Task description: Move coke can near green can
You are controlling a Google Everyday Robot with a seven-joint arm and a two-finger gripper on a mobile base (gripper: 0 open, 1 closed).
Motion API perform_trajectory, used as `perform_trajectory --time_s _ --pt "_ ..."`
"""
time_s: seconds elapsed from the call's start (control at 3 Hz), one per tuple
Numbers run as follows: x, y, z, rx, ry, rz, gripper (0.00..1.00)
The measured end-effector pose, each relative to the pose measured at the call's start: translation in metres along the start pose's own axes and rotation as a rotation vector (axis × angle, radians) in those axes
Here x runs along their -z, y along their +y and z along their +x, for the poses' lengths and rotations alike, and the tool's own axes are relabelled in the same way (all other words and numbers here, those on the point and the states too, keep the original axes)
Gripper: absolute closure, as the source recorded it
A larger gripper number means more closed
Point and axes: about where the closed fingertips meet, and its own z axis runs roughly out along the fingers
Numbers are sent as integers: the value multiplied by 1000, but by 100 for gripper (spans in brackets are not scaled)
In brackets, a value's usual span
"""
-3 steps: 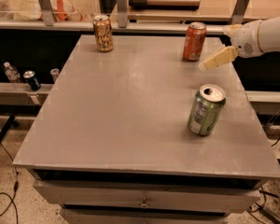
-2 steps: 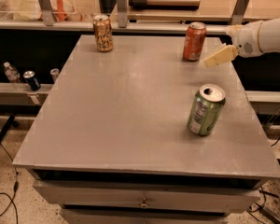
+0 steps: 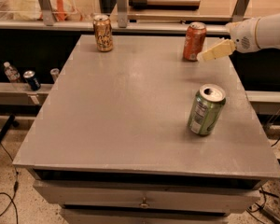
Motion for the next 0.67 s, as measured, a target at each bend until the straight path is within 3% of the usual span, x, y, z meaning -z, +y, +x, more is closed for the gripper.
perform_trajectory --time_s 0.67 --pt "-28 8 -15 -43 -5 -2 0"
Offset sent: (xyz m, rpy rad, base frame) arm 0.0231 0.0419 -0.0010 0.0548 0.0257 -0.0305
